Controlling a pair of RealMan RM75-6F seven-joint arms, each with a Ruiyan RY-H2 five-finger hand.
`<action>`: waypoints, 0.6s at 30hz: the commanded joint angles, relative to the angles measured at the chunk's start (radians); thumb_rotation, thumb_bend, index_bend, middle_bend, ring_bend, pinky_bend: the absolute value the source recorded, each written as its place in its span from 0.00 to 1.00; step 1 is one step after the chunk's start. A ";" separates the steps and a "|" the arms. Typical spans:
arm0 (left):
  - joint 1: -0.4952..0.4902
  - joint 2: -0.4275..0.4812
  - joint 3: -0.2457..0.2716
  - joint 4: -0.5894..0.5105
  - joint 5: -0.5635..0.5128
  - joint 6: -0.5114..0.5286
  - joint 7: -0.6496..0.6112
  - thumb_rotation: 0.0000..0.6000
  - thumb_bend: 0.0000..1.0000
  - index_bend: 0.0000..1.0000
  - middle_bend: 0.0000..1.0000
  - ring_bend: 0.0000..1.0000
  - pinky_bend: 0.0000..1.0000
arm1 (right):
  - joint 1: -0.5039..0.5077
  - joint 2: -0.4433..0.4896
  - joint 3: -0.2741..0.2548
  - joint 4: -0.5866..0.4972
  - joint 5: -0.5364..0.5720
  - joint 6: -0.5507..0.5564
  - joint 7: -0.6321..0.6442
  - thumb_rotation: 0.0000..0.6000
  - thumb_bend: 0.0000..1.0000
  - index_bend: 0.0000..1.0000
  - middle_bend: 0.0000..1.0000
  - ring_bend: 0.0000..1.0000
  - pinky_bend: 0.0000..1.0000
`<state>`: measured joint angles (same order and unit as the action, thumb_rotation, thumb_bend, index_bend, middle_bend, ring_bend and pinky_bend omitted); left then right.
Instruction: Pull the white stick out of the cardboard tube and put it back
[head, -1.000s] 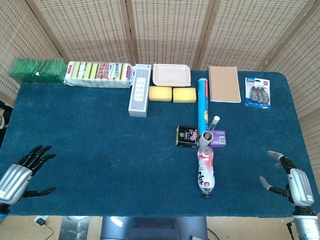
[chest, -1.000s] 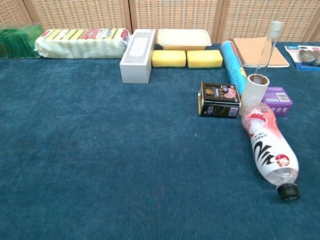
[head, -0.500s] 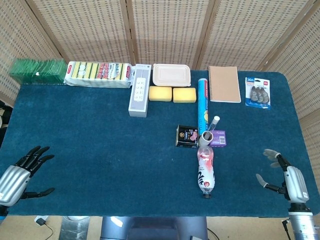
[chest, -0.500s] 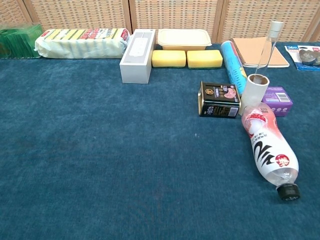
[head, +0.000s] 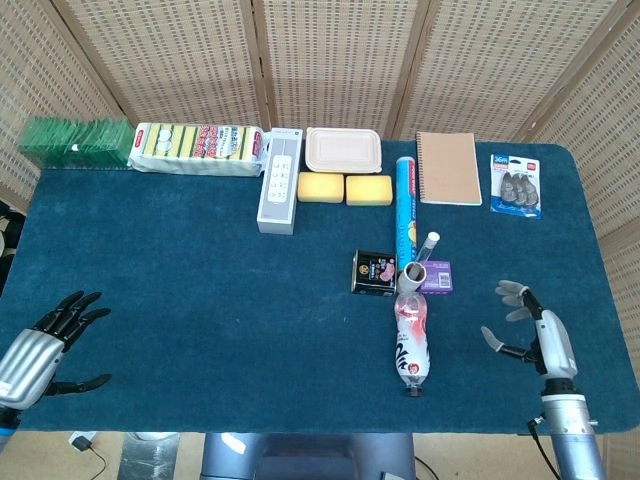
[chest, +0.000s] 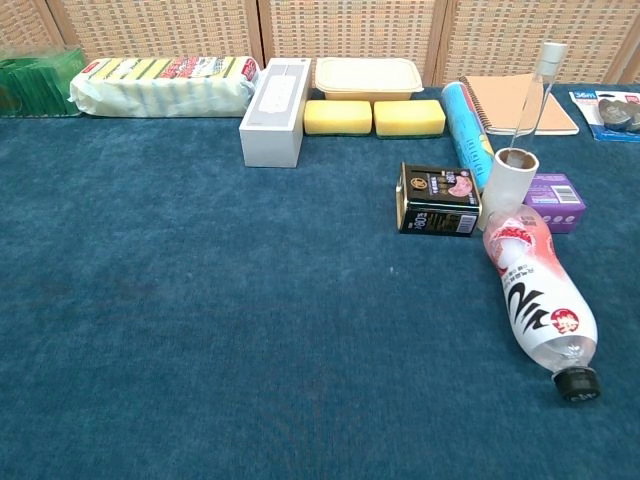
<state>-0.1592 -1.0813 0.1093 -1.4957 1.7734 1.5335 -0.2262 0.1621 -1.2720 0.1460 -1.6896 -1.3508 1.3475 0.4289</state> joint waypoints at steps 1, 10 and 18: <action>0.000 0.000 -0.001 0.000 -0.001 -0.001 -0.001 0.77 0.11 0.16 0.08 0.03 0.24 | 0.014 -0.017 0.009 -0.015 0.005 -0.009 -0.028 0.89 0.30 0.22 0.29 0.32 0.41; 0.002 0.003 -0.001 0.003 0.000 0.006 -0.012 0.77 0.11 0.16 0.08 0.03 0.24 | 0.071 -0.079 0.043 -0.057 0.041 -0.042 -0.180 0.89 0.30 0.22 0.29 0.32 0.41; 0.001 0.006 -0.003 0.008 -0.002 0.008 -0.027 0.77 0.11 0.16 0.08 0.03 0.24 | 0.132 -0.141 0.081 -0.046 0.105 -0.079 -0.316 0.90 0.30 0.23 0.30 0.32 0.41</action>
<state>-0.1577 -1.0755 0.1061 -1.4875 1.7718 1.5415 -0.2526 0.2784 -1.3973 0.2152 -1.7407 -1.2623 1.2791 0.1335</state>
